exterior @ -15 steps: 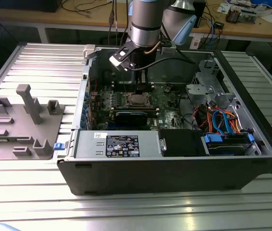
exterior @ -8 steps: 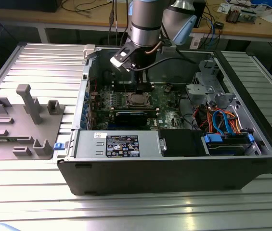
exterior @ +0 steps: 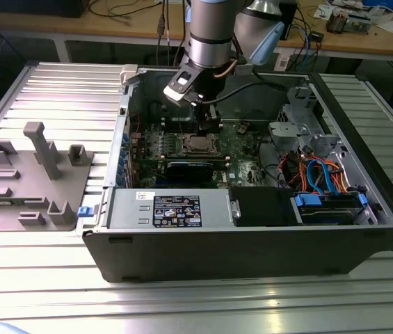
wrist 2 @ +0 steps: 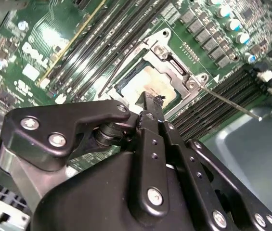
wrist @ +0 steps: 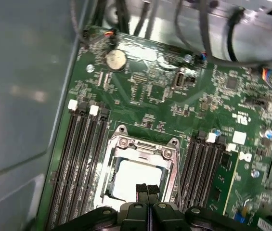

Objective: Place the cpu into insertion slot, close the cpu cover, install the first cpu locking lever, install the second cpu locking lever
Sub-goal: 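Install the first cpu locking lever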

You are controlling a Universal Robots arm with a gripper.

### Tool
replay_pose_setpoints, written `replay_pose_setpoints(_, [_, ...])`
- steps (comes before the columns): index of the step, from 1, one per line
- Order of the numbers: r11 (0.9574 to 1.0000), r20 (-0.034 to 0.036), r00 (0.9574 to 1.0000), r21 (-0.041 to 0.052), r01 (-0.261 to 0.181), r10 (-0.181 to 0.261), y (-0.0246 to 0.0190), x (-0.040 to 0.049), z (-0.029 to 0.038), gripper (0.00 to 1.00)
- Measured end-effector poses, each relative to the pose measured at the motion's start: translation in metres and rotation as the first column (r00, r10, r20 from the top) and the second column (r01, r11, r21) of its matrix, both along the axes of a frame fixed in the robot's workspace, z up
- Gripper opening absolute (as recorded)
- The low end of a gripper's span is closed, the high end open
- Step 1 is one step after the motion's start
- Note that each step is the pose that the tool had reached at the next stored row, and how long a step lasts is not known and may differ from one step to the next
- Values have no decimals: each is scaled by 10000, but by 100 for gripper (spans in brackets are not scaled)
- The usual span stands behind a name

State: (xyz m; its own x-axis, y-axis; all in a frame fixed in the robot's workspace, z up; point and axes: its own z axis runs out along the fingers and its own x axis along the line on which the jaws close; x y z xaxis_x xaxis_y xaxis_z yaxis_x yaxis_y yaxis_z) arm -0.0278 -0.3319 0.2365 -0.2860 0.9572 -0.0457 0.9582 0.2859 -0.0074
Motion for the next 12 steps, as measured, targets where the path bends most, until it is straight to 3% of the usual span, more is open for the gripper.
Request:
replay_pose_setpoints(3, [9979, 1, 9979, 1, -642, 642, 0, 0, 0, 11])
replay_pose_setpoints(6, [9902, 0, 9902, 0, -1397, 1397, 0, 0, 0, 11])
replay_pose_setpoints(10, [9757, 0, 9757, 1, -2192, 2192, 0, 0, 0, 11])
replay_pose_setpoints(12, [9633, 0, 9633, 0, -2683, 2683, 0, 0, 0, 11])
